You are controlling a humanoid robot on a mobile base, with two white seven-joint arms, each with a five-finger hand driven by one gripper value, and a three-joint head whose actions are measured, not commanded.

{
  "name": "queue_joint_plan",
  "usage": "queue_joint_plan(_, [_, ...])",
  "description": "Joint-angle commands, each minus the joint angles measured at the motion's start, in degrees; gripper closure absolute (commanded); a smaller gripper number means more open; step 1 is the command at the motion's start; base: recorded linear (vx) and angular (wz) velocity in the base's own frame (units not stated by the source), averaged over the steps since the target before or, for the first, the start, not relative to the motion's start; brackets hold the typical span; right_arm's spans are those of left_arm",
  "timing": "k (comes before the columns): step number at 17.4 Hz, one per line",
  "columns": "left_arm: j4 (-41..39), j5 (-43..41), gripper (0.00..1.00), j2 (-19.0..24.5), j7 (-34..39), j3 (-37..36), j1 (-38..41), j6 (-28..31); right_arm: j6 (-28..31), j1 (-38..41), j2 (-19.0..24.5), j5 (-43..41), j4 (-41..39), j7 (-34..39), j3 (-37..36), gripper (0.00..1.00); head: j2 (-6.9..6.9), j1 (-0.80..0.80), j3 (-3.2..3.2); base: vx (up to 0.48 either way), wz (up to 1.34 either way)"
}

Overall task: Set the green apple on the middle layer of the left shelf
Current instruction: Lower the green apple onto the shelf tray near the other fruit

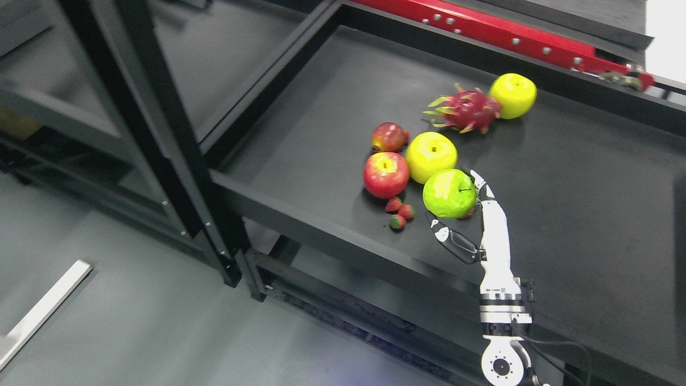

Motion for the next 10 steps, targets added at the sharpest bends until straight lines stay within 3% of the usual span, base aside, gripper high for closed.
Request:
queue_joint_plan(1, [0.0,0.0,0.00,1.0,0.0,-0.1,0.0,0.0,0.0,0.2,-1.0,-0.1,-0.1,-0.1,0.1,0.98,0.00,0.00,0.00,0.104,-0.49])
queue_joint_plan(10, [0.0,0.0,0.00,1.0,0.0,0.1,0.0,0.0,0.5,0.0,-1.0,-0.1,-0.1,0.0,-4.4,0.98,-0.02,0.00,0.00,0.081,-0.35])
